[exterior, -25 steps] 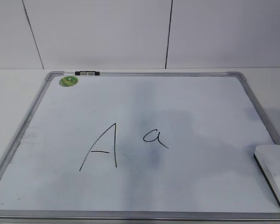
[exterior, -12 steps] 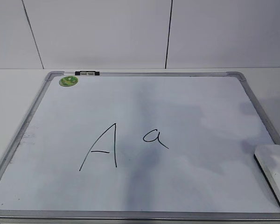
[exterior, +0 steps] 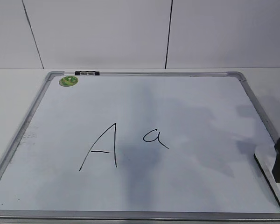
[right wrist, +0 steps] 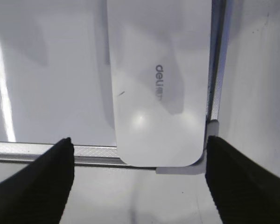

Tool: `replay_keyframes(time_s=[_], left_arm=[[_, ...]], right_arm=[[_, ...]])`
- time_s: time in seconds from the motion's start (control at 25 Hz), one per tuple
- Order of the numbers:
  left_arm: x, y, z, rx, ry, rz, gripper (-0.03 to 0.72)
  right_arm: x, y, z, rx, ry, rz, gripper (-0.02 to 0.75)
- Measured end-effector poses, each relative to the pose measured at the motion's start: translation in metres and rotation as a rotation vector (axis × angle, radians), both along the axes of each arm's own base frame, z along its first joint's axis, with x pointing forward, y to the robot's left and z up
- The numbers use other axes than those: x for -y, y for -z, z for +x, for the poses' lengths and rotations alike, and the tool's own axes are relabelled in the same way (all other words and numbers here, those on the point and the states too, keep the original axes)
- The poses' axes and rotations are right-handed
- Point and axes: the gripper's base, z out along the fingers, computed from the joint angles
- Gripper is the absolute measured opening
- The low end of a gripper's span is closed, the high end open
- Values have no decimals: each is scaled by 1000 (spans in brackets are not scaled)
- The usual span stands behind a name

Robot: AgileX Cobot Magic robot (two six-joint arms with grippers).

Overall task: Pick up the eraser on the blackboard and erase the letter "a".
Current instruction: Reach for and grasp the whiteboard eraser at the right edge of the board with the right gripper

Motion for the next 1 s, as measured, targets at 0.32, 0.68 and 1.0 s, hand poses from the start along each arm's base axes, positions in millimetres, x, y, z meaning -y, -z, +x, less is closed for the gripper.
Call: replay_keyframes(time_s=[0.32, 0.68, 1.0], left_arm=[[2, 0, 0, 2, 13, -25, 235], [1, 0, 0, 0, 2, -7, 235], [1, 0, 0, 0, 1, -6, 235]], right_arm=[[1, 12, 12, -13, 22, -31, 669], [1, 21, 30, -38, 28, -58, 669], [1, 31, 37, -64, 29, -71, 669]])
